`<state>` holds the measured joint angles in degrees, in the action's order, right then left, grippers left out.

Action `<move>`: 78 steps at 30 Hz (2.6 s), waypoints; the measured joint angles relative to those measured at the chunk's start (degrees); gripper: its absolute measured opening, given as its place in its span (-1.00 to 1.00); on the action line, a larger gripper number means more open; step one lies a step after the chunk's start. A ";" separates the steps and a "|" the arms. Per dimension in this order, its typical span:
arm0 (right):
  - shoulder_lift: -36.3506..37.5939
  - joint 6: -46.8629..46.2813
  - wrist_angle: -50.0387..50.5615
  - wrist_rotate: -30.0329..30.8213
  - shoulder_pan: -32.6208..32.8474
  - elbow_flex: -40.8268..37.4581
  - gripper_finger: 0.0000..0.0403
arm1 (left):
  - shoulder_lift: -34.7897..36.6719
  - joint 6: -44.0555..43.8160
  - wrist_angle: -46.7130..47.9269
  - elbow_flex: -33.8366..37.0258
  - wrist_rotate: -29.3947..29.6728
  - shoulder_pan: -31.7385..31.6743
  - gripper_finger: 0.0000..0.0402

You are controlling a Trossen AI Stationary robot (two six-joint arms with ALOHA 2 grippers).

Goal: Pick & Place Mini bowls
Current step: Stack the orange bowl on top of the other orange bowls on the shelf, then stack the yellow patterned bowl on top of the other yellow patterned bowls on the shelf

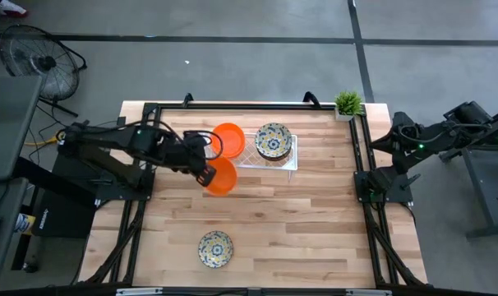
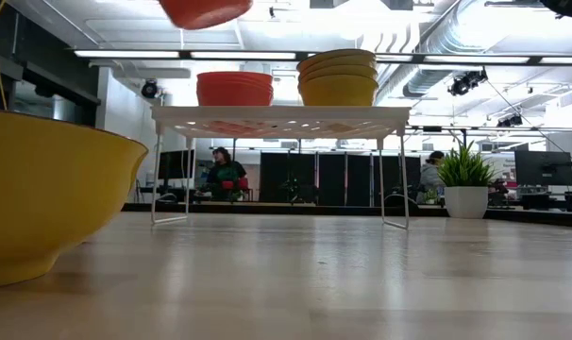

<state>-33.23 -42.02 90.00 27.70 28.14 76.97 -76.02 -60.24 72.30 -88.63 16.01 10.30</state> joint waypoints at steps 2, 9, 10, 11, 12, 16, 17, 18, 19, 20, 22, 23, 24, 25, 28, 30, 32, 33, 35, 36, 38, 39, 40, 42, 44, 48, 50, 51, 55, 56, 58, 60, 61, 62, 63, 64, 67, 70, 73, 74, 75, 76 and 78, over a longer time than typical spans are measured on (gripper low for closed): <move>0.00 0.08 0.02 0.00 0.00 0.00 -1.00 | -0.98 -0.01 2.77 -2.35 1.87 -0.82 -1.00; 0.00 0.09 0.00 0.33 0.02 0.00 -1.00 | -2.81 3.10 3.47 -6.21 3.87 -7.33 -1.00; 0.00 0.09 0.02 0.36 0.01 0.00 -1.00 | -3.11 3.47 4.06 -6.09 3.82 -8.50 -1.00; 0.00 0.09 0.02 0.37 0.00 0.00 -1.00 | -3.45 4.15 4.58 -5.86 3.69 -9.44 -1.00; 0.00 0.09 0.00 0.37 0.00 0.00 -1.00 | -3.58 4.82 4.59 -5.80 3.67 -10.34 -1.00; 0.00 0.09 0.02 0.26 0.01 0.00 -1.00 | -4.48 7.48 3.31 -6.03 3.34 -14.37 -1.00; 0.00 0.09 0.01 0.22 0.01 0.00 -1.00 | -4.81 8.38 3.29 -5.86 2.59 -15.41 -1.00; 0.00 0.09 0.02 0.24 0.00 0.00 -1.00 | -5.18 9.36 3.07 -5.84 2.28 -16.47 -1.00; 0.00 0.09 0.02 0.24 0.02 0.00 -1.00 | -5.84 10.23 2.10 -5.92 2.25 -17.47 -1.00; 0.00 0.09 0.02 0.24 0.02 0.00 -1.00 | -6.46 11.09 1.05 -6.10 1.88 -18.41 -1.00; 0.00 0.09 0.02 0.22 0.02 0.00 -1.00 | -7.10 12.91 1.14 -5.84 0.90 -20.25 -1.00; 0.00 0.09 0.02 0.20 0.00 0.00 -1.00 | -7.18 13.59 1.60 -5.78 0.84 -21.19 -1.00; 0.00 0.09 0.02 0.20 0.01 0.00 -1.00 | -7.57 13.77 1.23 -5.89 0.85 -21.92 -1.00; 0.00 0.09 0.00 0.22 0.01 0.00 -1.00 | -8.32 13.93 0.48 -6.15 0.83 -22.35 -1.00; 0.00 0.09 0.02 0.22 0.00 0.00 -1.00 | -9.50 15.38 1.44 -5.71 0.14 -23.97 -1.00; 0.00 0.11 0.01 0.34 0.02 0.00 -1.00 | -9.98 15.89 0.90 -5.91 -0.59 -24.60 -1.00; 0.00 0.33 0.02 0.45 0.00 0.00 -1.00 | -10.49 16.49 0.30 -6.15 -1.57 -24.67 -1.00; 0.00 0.46 0.02 0.44 0.00 0.00 -1.00 | -10.80 16.66 1.01 -5.90 -1.77 -24.83 -1.00; 0.00 0.51 0.00 0.42 0.02 0.00 -1.00 | -11.02 16.91 1.16 -5.79 -2.40 -25.30 -1.00; 0.00 0.51 0.02 0.44 0.00 0.00 -1.00 | -11.08 16.93 1.02 -5.94 -2.60 -25.31 -1.00; 0.00 0.51 0.01 0.42 0.02 0.00 -1.00 | -11.36 16.95 1.05 -6.00 -3.70 -25.33 -0.98; 0.00 0.51 0.01 0.42 0.00 0.00 -1.00 | -11.60 17.06 1.14 -5.92 -3.75 -25.33 -0.96; 0.00 0.51 0.02 0.42 0.00 0.00 -1.00 | -11.70 17.15 1.06 -5.87 -3.81 -25.33 -0.94; 0.00 0.51 0.02 0.42 0.00 0.00 -1.00 | -11.46 17.15 1.00 -5.89 -3.69 -25.31 -0.88; 0.00 0.51 0.02 0.39 0.00 0.00 -1.00 | -11.41 17.60 1.00 -5.93 -3.71 -25.31 -0.82; 0.00 0.51 0.02 -0.23 0.00 0.00 -1.00 | -11.49 18.50 1.11 -5.93 -3.65 -25.31 -0.63; 0.00 0.51 0.02 -0.43 0.01 0.00 -1.00 | -11.49 19.11 1.11 -5.93 -3.51 -25.31 -0.52; 0.00 0.51 0.02 -0.44 0.00 0.00 -1.00 | -11.50 19.48 1.11 -5.93 -3.49 -25.31 -0.46; 0.00 0.51 0.02 -0.46 0.01 0.00 -1.00 | -11.48 19.53 1.08 -5.93 -3.83 -25.31 -0.21; 0.00 0.51 0.02 -0.46 0.02 0.00 -1.00 | -11.48 19.53 1.11 -5.93 -4.09 -25.31 -0.16; 0.00 0.52 0.02 -0.46 0.00 0.00 -1.00 | -11.48 19.57 1.11 -5.93 -4.91 -25.31 -0.07; 0.00 0.51 0.02 -0.47 0.00 0.00 -1.00 | -11.48 19.73 1.09 -5.93 -5.04 -25.31 -0.01; 0.00 0.51 0.02 -0.49 0.01 0.00 -1.00 | -11.48 19.73 1.11 -5.93 -5.02 -25.31 0.02; 0.00 0.51 0.02 -0.54 0.00 0.00 -1.00 | -11.48 19.73 1.09 -5.93 -5.02 -25.31 0.05; 0.00 0.51 0.02 -0.57 0.01 0.00 -1.00 | -11.48 19.73 1.09 -5.93 -5.02 -25.31 0.07; 0.00 0.53 0.02 -0.57 0.00 0.00 -1.00 | -11.48 19.83 1.09 -5.93 -5.02 -25.31 0.09; 0.00 0.51 0.02 -0.55 0.00 0.00 -1.00 | -11.48 20.08 1.09 -5.93 -5.03 -25.31 0.13; 0.00 0.52 0.02 -0.53 0.00 0.00 -1.00 | -11.48 20.10 1.39 -6.34 -5.02 -25.31 0.15; 0.00 0.51 0.02 -0.52 0.01 0.00 -1.00 | -11.48 20.98 2.11 -8.68 -4.52 -25.31 0.15; 0.00 0.51 0.02 -0.52 0.01 0.00 -1.00 | -11.48 21.32 2.80 -9.69 -3.85 -25.31 0.15; 0.00 0.50 0.02 -0.52 0.02 0.00 -1.00 | -11.48 21.54 3.69 -10.63 -3.29 -25.31 0.15; 0.00 0.46 0.02 -0.50 0.00 0.00 -1.00 | -11.48 21.65 4.44 -11.48 -2.86 -25.31 0.15; 0.00 0.46 0.02 -0.50 0.02 0.00 -1.00 | -11.46 21.56 5.57 -13.14 -1.62 -25.31 0.15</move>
<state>-33.23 -41.56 90.02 27.20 28.16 76.97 -87.48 -38.68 77.87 -101.77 14.39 -15.00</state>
